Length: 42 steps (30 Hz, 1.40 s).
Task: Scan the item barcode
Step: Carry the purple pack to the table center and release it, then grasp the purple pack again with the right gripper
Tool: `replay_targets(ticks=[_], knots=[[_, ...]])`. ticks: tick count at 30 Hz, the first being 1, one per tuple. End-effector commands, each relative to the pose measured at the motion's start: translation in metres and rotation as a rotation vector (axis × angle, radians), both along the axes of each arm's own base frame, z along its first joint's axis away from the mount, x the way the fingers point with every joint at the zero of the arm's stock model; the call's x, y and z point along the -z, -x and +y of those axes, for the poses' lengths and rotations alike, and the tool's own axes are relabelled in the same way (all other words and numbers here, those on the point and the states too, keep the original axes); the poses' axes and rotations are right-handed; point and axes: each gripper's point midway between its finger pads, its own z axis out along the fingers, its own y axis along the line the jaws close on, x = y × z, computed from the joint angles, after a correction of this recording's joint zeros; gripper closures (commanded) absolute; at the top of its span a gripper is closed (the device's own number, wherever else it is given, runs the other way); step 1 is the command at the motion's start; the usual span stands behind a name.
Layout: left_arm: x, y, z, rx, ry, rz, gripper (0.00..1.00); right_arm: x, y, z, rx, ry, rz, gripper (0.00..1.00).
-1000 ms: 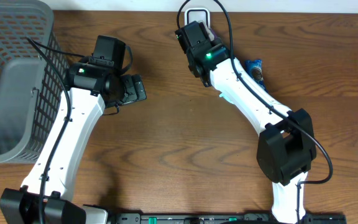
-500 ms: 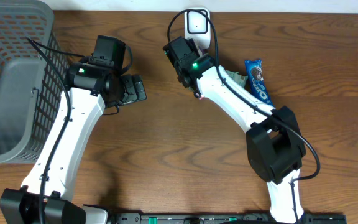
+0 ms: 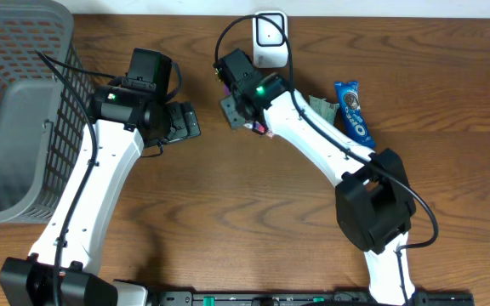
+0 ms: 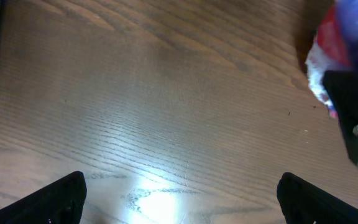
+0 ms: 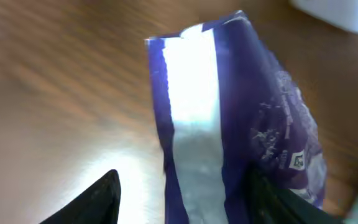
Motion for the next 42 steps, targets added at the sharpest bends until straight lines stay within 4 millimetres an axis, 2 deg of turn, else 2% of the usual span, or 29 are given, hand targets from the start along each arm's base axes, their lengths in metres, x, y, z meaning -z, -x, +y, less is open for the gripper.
replay_targets(ticks=[1,5,7,10,12,14,17,25,26,29,34,42], knots=[[0.002,0.001,0.003,0.009,-0.018,0.005,0.02,-0.044,-0.007,0.009,-0.003,-0.155,0.017,0.35],[0.002,0.0,0.003,0.009,-0.018,0.005,0.02,-0.085,-0.026,-0.015,0.05,-0.185,-0.034,0.31],[0.002,0.0,0.003,0.009,-0.018,0.005,0.02,-0.102,-0.039,-0.041,0.102,-0.192,-0.051,0.3],[0.002,0.001,0.003,0.009,-0.018,0.005,0.02,-0.101,-0.049,-0.067,0.154,-0.185,-0.044,0.26],[0.002,0.001,0.003,0.009,-0.018,0.005,0.02,-0.093,-0.052,-0.088,0.196,-0.166,-0.014,0.27],[0.002,0.0,0.003,0.009,-0.018,0.005,0.02,-0.085,-0.051,-0.096,0.207,-0.171,0.019,0.27],[0.002,0.001,0.003,0.009,-0.019,0.005,0.02,-0.072,-0.047,-0.094,0.185,-0.208,0.069,0.23],[0.002,0.0,0.003,0.009,-0.018,0.005,0.02,-0.022,-0.024,-0.055,0.023,-0.401,0.193,0.18],[0.002,0.0,0.003,0.009,-0.018,0.005,0.02,-0.014,-0.022,-0.048,0.001,-0.445,0.199,0.19],[0.002,0.0,0.003,0.009,-0.018,0.005,0.02,0.006,-0.023,-0.043,0.036,-0.507,0.199,0.2],[0.002,0.001,0.003,0.009,-0.018,0.005,0.02,0.023,-0.019,-0.031,0.042,-0.618,0.201,0.24],[0.002,0.001,0.003,0.009,-0.018,0.005,0.02,0.053,0.002,-0.031,0.053,-0.616,0.248,0.33]])
